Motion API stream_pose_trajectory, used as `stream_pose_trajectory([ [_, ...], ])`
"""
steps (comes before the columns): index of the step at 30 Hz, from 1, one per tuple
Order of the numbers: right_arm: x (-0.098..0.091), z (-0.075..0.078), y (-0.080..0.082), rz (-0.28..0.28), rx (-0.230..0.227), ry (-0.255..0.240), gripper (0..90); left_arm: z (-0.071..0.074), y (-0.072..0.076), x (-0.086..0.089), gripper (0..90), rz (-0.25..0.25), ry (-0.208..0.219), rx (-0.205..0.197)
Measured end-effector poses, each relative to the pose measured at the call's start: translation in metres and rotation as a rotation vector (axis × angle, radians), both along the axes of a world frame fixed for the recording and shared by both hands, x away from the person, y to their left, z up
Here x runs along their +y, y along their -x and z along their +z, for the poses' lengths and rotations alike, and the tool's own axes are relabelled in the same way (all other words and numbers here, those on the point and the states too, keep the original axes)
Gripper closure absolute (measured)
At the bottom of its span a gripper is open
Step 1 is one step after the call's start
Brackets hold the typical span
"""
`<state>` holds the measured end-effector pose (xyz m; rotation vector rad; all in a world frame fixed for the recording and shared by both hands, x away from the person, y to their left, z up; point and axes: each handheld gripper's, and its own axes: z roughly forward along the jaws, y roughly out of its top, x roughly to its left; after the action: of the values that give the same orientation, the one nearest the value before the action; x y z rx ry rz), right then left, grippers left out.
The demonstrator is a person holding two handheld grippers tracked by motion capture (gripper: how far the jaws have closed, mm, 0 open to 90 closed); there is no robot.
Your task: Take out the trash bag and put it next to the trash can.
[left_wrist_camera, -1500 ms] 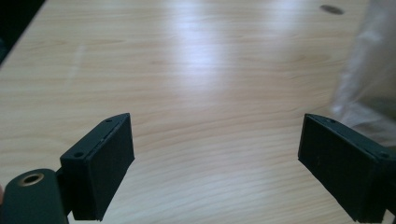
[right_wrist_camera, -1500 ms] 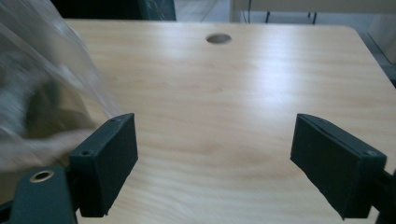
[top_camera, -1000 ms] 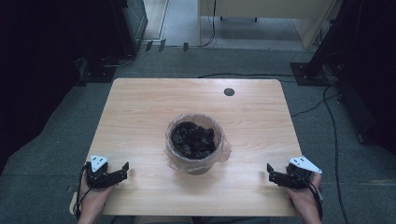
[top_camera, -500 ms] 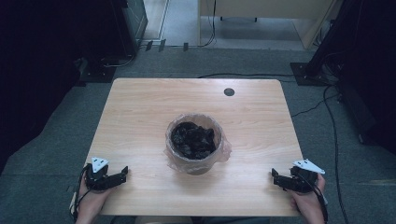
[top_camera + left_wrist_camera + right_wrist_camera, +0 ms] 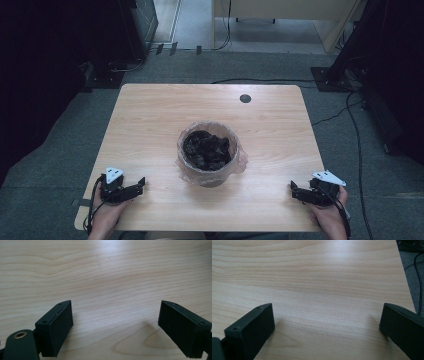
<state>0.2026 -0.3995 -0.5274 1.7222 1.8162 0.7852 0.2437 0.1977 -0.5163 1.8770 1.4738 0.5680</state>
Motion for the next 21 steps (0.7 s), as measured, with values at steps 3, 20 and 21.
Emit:
stream_pose_trajectory([
  [3,0.000,0.000,0.000,-0.001,0.000,0.000,0.0,0.000,-0.002,-0.011,12.6,-0.025,-0.004,0.002],
  [20,0.001,0.000,-0.001,0.011,0.000,0.001,0.3,0.006,-0.015,-0.091,12.7,-0.212,-0.024,-0.028],
  [21,0.002,0.001,-0.001,0.015,0.001,-0.002,0.5,0.005,-0.015,-0.094,12.6,-0.218,-0.023,-0.028],
])
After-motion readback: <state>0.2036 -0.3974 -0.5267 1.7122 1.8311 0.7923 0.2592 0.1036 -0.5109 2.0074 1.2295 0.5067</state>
